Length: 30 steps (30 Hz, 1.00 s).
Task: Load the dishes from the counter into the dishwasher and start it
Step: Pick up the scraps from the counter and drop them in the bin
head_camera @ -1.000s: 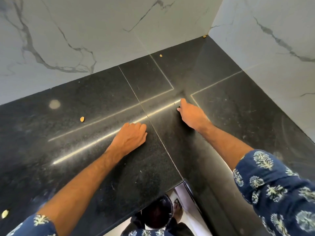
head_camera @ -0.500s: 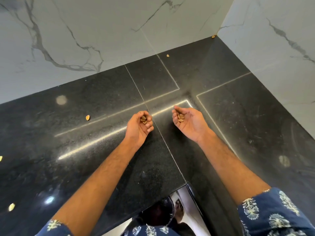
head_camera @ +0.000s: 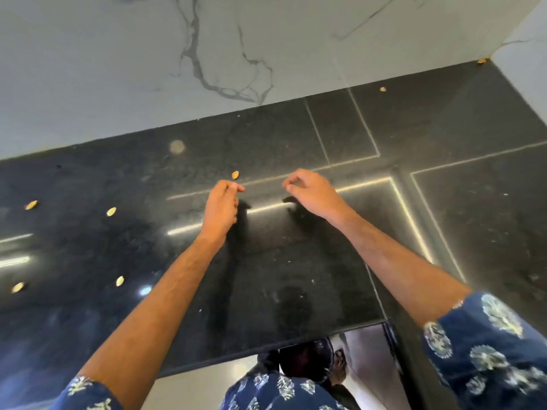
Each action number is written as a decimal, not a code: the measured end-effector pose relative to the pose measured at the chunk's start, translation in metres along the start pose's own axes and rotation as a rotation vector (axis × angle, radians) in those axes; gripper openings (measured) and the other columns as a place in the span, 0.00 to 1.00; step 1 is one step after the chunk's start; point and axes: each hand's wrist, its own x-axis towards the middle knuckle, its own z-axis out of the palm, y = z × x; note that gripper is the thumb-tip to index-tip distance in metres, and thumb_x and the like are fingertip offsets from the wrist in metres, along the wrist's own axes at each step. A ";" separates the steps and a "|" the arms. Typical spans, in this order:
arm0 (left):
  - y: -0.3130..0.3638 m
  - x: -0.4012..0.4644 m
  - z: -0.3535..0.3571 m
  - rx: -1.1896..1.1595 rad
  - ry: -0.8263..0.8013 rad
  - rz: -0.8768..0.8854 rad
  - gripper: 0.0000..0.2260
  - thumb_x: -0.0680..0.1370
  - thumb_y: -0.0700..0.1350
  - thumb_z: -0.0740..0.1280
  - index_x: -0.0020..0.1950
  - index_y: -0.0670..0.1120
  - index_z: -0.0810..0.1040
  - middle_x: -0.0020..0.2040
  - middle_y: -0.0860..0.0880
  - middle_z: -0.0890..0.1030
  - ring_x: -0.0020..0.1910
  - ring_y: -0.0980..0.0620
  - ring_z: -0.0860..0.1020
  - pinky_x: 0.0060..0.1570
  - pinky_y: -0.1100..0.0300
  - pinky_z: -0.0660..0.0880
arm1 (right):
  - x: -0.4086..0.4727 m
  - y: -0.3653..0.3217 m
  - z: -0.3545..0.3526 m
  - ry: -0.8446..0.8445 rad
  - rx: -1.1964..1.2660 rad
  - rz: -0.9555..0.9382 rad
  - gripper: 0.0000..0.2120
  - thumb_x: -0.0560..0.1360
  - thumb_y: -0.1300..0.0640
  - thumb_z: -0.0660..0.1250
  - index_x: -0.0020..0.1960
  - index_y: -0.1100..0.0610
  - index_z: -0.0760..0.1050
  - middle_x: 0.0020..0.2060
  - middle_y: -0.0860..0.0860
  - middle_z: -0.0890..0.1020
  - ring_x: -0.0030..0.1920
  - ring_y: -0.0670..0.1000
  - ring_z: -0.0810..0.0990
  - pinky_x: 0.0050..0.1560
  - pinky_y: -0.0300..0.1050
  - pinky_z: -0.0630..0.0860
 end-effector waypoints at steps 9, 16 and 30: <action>-0.035 -0.001 -0.106 0.412 0.138 0.175 0.12 0.83 0.38 0.56 0.51 0.46 0.79 0.30 0.49 0.71 0.30 0.51 0.68 0.36 0.55 0.66 | 0.058 -0.071 0.094 0.058 -0.405 -0.151 0.12 0.78 0.45 0.65 0.55 0.52 0.70 0.40 0.47 0.77 0.42 0.54 0.75 0.44 0.49 0.70; -0.051 -0.028 -0.164 0.416 0.144 0.142 0.13 0.83 0.37 0.55 0.51 0.45 0.79 0.23 0.55 0.71 0.25 0.57 0.66 0.28 0.64 0.62 | 0.075 -0.062 0.100 0.098 -0.425 -0.026 0.10 0.77 0.46 0.67 0.50 0.52 0.71 0.44 0.52 0.79 0.46 0.58 0.78 0.45 0.49 0.70; -0.064 0.017 -0.282 0.774 0.373 0.055 0.19 0.80 0.58 0.66 0.61 0.46 0.70 0.44 0.49 0.77 0.43 0.46 0.75 0.44 0.50 0.73 | 0.013 -0.108 0.155 -0.422 1.187 0.526 0.15 0.76 0.58 0.53 0.37 0.61 0.75 0.30 0.52 0.69 0.25 0.46 0.62 0.25 0.37 0.57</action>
